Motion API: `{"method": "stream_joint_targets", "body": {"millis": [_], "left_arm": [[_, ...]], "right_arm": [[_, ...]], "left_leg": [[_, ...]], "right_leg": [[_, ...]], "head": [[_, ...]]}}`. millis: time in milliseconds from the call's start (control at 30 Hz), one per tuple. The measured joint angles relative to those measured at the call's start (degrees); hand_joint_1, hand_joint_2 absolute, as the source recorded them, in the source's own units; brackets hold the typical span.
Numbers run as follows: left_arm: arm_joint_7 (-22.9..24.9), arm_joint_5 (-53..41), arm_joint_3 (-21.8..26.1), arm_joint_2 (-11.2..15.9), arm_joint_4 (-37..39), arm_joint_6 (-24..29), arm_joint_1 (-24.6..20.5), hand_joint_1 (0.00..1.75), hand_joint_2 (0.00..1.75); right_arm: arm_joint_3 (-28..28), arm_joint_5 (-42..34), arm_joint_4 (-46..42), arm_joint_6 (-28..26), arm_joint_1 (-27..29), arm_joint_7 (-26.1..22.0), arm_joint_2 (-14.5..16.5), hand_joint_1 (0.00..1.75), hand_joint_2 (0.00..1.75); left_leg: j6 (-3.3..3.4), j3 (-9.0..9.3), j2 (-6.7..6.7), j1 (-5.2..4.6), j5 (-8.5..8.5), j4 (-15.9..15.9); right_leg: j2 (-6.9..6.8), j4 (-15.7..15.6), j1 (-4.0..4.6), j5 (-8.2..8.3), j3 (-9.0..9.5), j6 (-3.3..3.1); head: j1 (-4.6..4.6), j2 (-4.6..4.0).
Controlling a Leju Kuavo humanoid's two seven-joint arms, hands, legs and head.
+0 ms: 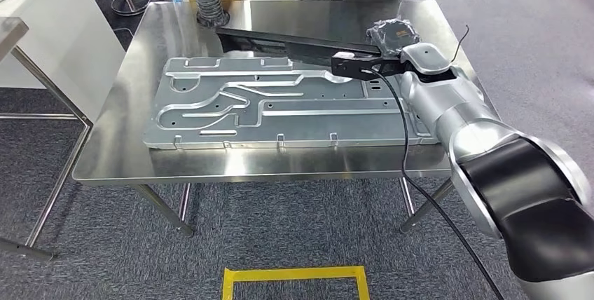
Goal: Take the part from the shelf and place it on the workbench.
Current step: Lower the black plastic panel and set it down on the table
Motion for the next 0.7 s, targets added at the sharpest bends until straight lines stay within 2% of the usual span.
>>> {"method": "stream_joint_targets", "body": {"millis": [100, 133, 167, 200, 267, 300, 333, 433, 500, 533, 600, 633, 667, 700], "left_arm": [[-0.1, 0.1, 0.0, 0.0, 0.0, 0.6, 0.0, 0.00, 0.00], [-0.2, 0.3, 0.0, 0.0, 0.0, 0.7, -0.1, 0.00, 0.00], [-0.2, 0.6, 0.1, 0.0, 0.0, 0.9, -0.1, 0.00, 0.00], [0.0, 0.8, 0.1, 0.0, 0.0, 1.1, -0.1, 0.00, 0.00], [0.6, 1.0, 0.3, 0.0, 0.0, 1.7, -0.1, 0.00, 0.00], [1.0, 1.1, 0.4, 0.0, 0.0, 2.0, -0.1, 0.00, 0.00], [1.7, 1.2, 0.5, 0.0, 0.0, 2.3, -0.2, 0.00, 0.00], [4.3, 1.8, 1.1, 0.0, 0.0, 2.5, -0.3, 0.00, 0.00], [5.3, 2.0, 1.4, -0.1, 0.0, 2.2, -0.3, 0.00, 0.00], [5.4, 2.1, 1.5, -0.1, 0.0, 2.0, -0.3, 0.00, 0.00], [5.5, 2.0, 1.5, -0.1, 0.0, 1.5, -0.3, 0.00, 0.00], [5.5, 2.0, 1.5, -0.1, 0.0, 1.3, -0.3, 0.00, 0.00], [5.5, 1.9, 1.5, -0.1, 0.0, 1.2, -0.3, 0.00, 0.00], [5.5, 1.8, 1.5, -0.1, 0.0, 1.0, -0.4, 0.00, 0.00]], "right_arm": [[0.0, 0.0, 0.4, 0.0, 0.2, -0.3, 0.2, 0.00, 0.00], [0.0, 0.0, 0.5, 0.0, 0.4, -0.3, 0.3, 0.00, 0.00], [0.0, 0.0, 0.6, 0.0, 0.5, -0.4, 0.5, 0.00, 0.00], [0.0, 0.0, 0.7, 0.0, 0.6, -0.4, 0.7, 0.00, 0.00], [0.0, 0.0, 0.8, 0.1, 0.5, -0.4, 0.9, 0.00, 0.00], [0.0, 0.0, 0.8, 0.1, 0.5, -0.4, 1.1, 0.00, 0.00], [0.0, 0.0, 0.8, 0.1, 0.4, -0.4, 1.1, 0.00, 0.00], [0.0, 0.0, 0.9, 0.1, 0.4, -0.4, 1.2, 0.00, 0.00], [0.0, -0.1, 0.8, 0.1, 0.1, -0.3, 1.0, 0.00, 0.00], [0.0, -0.1, 0.8, 0.1, 0.1, -0.2, 0.9, 0.00, 0.00], [0.0, -0.2, 0.8, 0.1, 0.0, -0.2, 0.5, 0.00, 0.00], [0.0, -0.3, 0.8, 0.1, 0.1, -0.2, 0.3, 0.00, 0.00], [0.0, -0.4, 0.8, 0.1, 0.1, -0.2, 0.2, 0.00, 0.00], [0.0, -0.5, 0.8, 0.1, 0.1, -0.2, 0.2, 0.00, 0.00]], "left_leg": [[0.35, 0.10, 0.33, -0.09, 0.09, -0.2], [0.36, 0.11, 0.41, -0.09, 0.06, -0.2], [0.31, 0.14, 0.43, -0.04, 0.00, -0.1], [0.17, 0.16, 0.42, 0.05, -0.11, 0.1], [-0.38, 0.06, 0.25, 0.12, -0.59, 0.8], [-0.68, -0.03, 0.10, 0.07, -0.81, 1.3], [-0.93, -0.12, -0.03, 0.00, -0.95, 1.6], [-1.62, -0.31, -0.23, 0.19, -1.21, 2.0], [-2.06, -1.18, -0.33, 0.40, -3.42, 4.4], [-2.18, -2.18, -0.38, 0.49, -5.44, 7.3], [-2.24, -4.72, -0.46, 0.56, -9.49, 15.0], [-2.19, -5.42, -0.46, 0.58, -10.54, 17.6], [-2.03, -5.12, -0.47, 0.57, -10.53, 18.2], [-1.77, -3.69, -0.47, 0.54, -9.57, 16.4]], "right_leg": [[-0.25, 10.5, -0.06, -4.84, -5.16, 0.41], [-0.29, 12.5, -0.14, -5.24, -6.23, 0.57], [-0.34, 12.5, -0.26, -4.57, -6.24, 0.74], [-0.37, 10.1, -0.42, -3.01, -5.09, 0.90], [-0.19, 2.4, -0.74, 0.52, -1.11, 1.15], [0.01, -0.4, -0.81, 1.53, 0.31, 0.97], [0.19, -1.8, -0.77, 1.90, 1.03, 0.69], [0.19, -2.1, -0.50, 2.05, 1.02, -0.60], [0.00, -2.3, -0.56, 2.40, 1.02, -1.36], [-0.09, -2.4, -0.56, 2.58, 0.97, -1.64], [-0.23, -2.4, -0.33, 2.92, 0.59, -2.03], [-0.28, -2.4, -0.18, 3.15, 0.35, -2.14], [-0.31, -2.4, -0.01, 3.42, 0.09, -2.22], [-0.30, -2.4, 0.13, 3.72, -0.18, -2.24]], "head": [[0.00, 0.00], [0.00, 0.00], [0.00, 0.00], [0.00, 0.00], [0.00, 0.00], [0.00, 0.00], [-0.01, 0.00], [-0.01, 0.00], [0.00, 0.00], [0.00, 0.00], [0.00, 0.00], [0.00, 0.00], [0.00, 0.00], [0.00, 0.00]]}}
